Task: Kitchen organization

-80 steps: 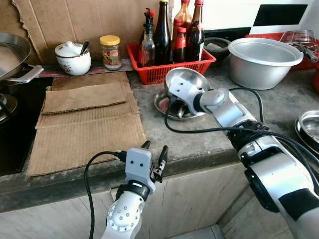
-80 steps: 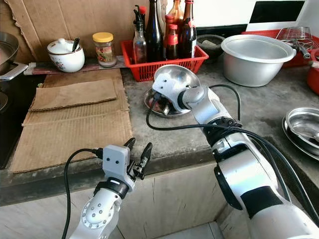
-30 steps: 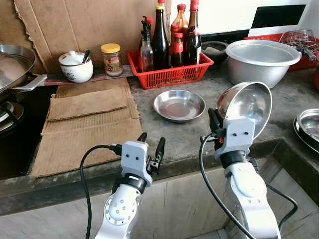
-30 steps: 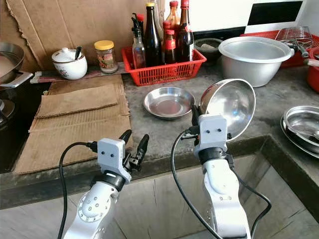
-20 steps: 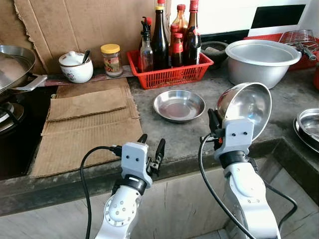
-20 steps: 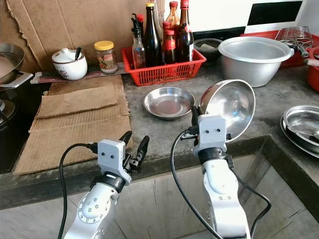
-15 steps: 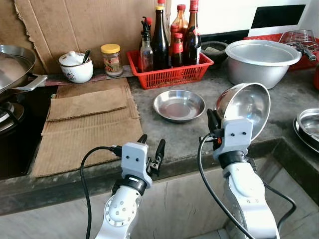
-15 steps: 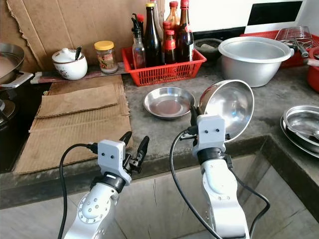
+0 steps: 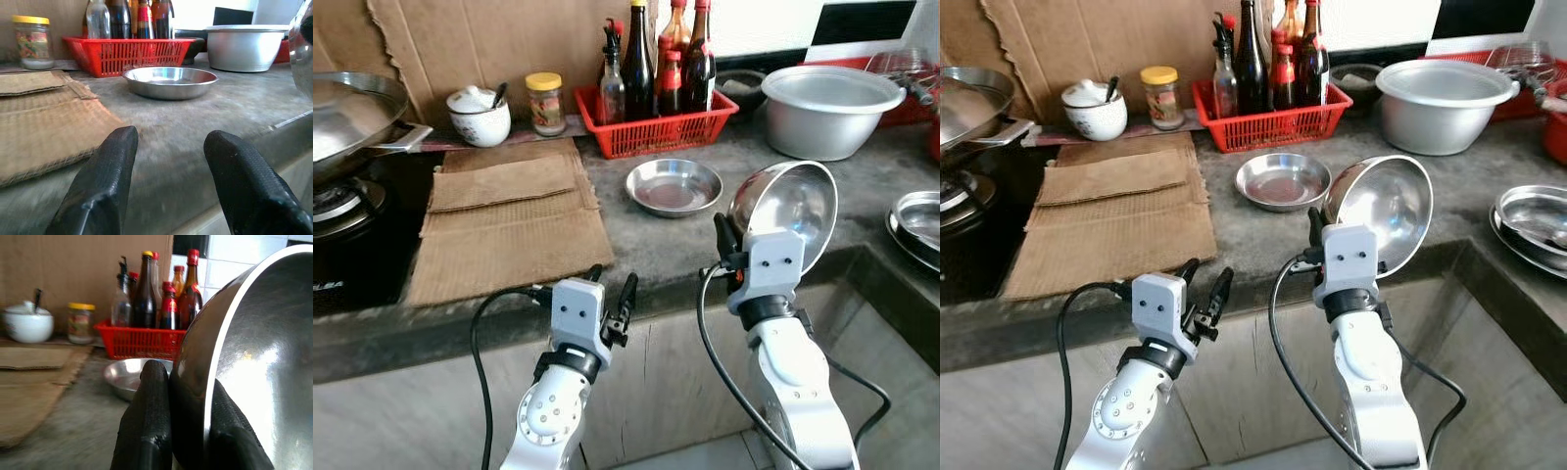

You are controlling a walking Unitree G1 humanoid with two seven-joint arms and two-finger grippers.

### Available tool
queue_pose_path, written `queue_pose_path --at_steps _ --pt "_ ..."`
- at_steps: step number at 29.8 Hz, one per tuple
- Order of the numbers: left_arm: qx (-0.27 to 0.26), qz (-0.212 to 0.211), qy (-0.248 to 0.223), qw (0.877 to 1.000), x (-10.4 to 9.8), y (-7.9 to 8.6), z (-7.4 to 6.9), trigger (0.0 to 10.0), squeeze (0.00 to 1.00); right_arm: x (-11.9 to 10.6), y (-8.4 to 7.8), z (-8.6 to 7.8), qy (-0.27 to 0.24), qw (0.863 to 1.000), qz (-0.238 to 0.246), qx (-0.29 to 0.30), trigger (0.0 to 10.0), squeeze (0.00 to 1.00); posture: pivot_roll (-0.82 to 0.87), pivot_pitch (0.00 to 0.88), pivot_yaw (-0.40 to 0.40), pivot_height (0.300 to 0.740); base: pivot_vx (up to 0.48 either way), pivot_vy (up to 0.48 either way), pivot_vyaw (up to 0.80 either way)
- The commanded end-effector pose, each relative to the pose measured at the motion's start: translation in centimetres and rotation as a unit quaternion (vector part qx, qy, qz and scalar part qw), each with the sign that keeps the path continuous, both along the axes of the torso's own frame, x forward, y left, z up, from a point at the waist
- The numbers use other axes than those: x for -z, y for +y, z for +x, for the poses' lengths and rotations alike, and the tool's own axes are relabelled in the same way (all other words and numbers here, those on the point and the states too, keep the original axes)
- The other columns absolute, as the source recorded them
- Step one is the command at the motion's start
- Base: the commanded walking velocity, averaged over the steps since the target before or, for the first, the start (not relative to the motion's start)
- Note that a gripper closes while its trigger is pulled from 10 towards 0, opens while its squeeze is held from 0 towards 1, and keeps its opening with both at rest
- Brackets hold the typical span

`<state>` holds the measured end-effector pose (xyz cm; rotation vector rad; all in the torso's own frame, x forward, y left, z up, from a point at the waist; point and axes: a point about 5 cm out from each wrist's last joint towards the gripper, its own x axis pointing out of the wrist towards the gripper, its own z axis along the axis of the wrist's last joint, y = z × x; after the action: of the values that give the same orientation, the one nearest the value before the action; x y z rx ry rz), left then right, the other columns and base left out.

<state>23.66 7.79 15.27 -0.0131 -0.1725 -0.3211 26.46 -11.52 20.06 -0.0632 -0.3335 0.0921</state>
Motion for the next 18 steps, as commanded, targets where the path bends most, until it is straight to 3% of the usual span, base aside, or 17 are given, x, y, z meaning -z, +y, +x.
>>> queue_pose_path --at_steps 1,12,18 --pt "0.002 -0.001 -0.001 1.000 -0.15 -0.07 -0.12 10.0 0.00 -0.74 0.17 -0.20 -0.014 1.000 0.000 -0.003 0.0 0.00 0.04 0.031 0.010 0.740 -0.311 0.000 0.00" --pt "0.004 0.000 0.000 1.000 -0.14 -0.13 -0.04 10.0 0.00 -0.41 0.12 -0.24 -0.003 1.000 0.008 -0.003 0.0 0.00 0.04 0.032 0.012 0.740 -0.311 0.000 0.00" --pt "0.005 0.000 0.001 1.000 -0.13 -0.17 -0.05 10.0 0.00 -0.32 0.16 -0.24 0.003 1.000 0.010 -0.005 0.0 0.00 0.04 0.032 0.013 0.740 -0.310 0.000 -0.78"
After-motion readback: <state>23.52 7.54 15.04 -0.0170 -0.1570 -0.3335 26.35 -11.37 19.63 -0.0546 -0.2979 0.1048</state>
